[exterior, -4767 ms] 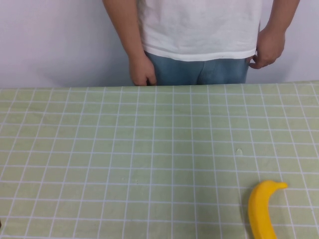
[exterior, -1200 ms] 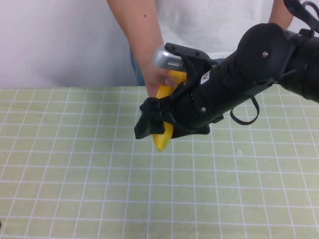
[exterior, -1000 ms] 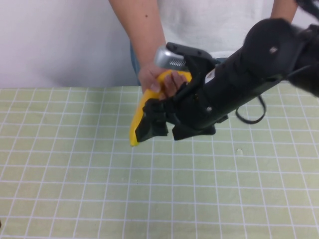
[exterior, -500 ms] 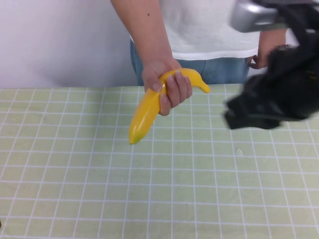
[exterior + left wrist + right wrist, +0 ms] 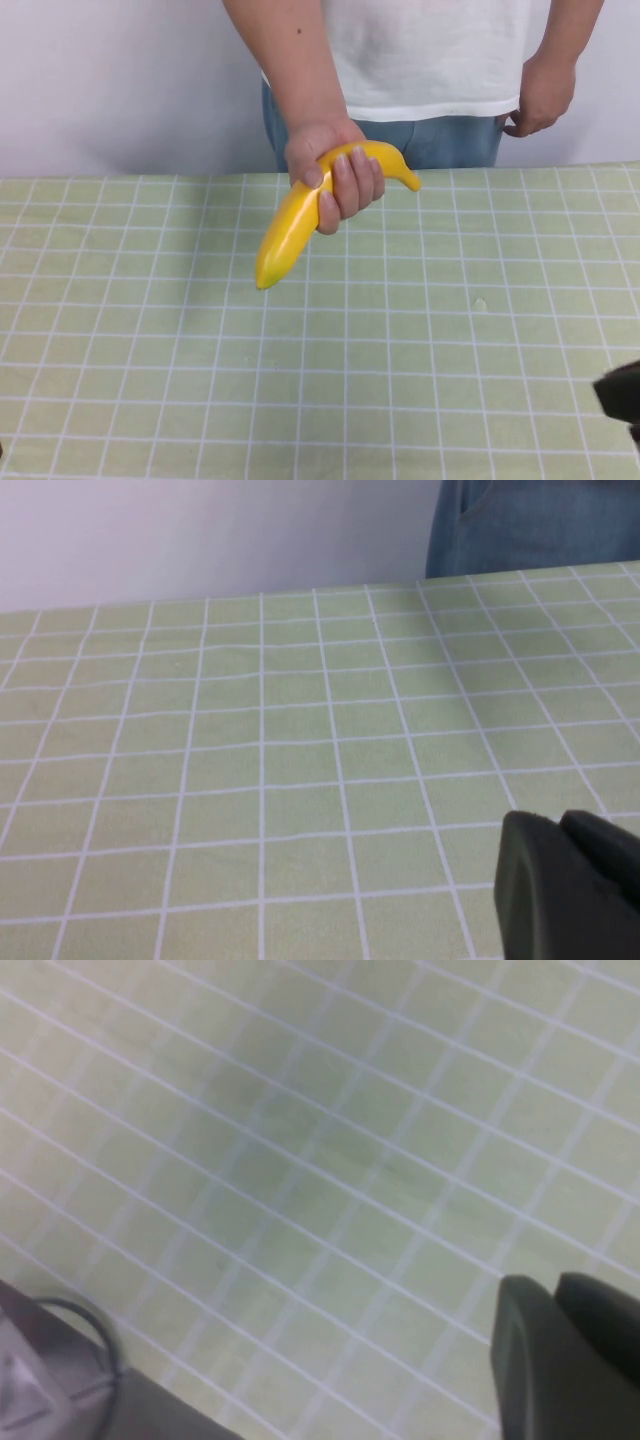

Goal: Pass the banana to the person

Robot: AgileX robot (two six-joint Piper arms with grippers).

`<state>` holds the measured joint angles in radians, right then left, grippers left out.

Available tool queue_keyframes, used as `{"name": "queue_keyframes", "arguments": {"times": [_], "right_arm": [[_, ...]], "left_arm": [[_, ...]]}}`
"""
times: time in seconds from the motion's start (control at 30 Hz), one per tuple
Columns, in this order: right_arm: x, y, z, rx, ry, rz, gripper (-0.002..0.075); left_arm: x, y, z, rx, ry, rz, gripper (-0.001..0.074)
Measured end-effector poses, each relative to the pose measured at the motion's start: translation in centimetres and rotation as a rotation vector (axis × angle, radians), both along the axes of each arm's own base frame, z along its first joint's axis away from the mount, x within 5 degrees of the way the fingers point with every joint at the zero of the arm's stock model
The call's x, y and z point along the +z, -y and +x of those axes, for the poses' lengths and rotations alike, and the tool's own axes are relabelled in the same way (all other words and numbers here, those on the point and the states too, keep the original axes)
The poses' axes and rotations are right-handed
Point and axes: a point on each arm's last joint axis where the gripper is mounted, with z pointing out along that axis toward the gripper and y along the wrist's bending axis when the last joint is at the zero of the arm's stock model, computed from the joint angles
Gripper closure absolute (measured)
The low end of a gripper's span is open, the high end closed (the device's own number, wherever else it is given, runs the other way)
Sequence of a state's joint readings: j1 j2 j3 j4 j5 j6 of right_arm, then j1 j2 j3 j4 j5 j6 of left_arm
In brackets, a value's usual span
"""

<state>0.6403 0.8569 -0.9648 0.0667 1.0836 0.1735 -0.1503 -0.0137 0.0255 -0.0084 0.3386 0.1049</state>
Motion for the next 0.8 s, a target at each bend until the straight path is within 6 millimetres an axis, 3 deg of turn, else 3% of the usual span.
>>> {"name": "queue_keyframes", "arguments": {"times": [0.23,0.4,0.53,0.63,0.8], "right_arm": [[-0.1,1.2,0.4,-0.028,0.064,-0.144,0.0733],[0.9,3.0,0.7,-0.079,0.241,-0.259,0.0733],[1.6,4.5,0.1,-0.150,0.424,-0.155,0.0733],[0.5,5.6,-0.7,-0.234,0.543,-0.034,0.0733],[-3.7,7.8,-3.4,-0.429,0.692,0.122,0.0733]], "left_arm": [[0.0,0.0,0.0,0.000,0.000,0.000,0.0732],[0.0,0.0,0.0,0.000,0.000,0.000,0.0732],[0.0,0.0,0.0,0.000,0.000,0.000,0.0732],[0.0,0.0,0.0,0.000,0.000,0.000,0.0732],[0.0,0.0,0.0,0.000,0.000,0.000,0.0732]]}}
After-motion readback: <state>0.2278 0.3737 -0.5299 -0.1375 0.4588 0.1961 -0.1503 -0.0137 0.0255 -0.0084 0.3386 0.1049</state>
